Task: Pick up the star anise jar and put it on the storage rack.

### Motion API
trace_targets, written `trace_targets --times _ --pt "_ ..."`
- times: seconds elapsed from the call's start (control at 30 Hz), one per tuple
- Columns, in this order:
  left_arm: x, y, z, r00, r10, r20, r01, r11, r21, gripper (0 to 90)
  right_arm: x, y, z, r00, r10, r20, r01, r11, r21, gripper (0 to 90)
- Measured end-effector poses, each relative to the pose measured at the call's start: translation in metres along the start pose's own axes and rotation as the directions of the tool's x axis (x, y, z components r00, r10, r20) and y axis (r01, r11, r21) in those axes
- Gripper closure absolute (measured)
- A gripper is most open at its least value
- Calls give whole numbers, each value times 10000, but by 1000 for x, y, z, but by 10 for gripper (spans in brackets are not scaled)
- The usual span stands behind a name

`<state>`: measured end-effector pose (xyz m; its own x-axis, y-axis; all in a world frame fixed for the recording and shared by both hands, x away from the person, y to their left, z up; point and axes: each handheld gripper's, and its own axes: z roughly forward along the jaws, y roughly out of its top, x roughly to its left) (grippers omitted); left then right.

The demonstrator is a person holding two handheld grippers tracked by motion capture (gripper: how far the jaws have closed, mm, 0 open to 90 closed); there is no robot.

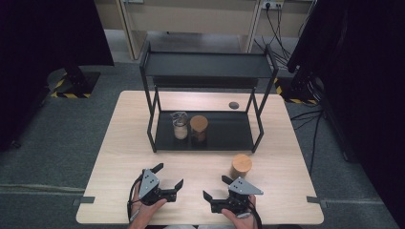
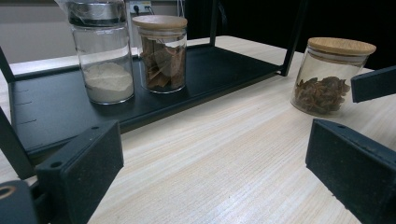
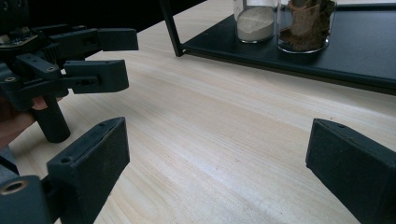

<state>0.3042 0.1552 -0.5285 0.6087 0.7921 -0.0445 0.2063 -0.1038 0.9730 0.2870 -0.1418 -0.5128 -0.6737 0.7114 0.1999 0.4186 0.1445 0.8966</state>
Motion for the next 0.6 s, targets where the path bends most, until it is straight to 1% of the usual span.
trace_targets --times 0.6 --pt "0 0 0 10000 -10 -3 10 10000 -2 35 -6 -4 -12 9994 213 263 -210 9997 -118 65"
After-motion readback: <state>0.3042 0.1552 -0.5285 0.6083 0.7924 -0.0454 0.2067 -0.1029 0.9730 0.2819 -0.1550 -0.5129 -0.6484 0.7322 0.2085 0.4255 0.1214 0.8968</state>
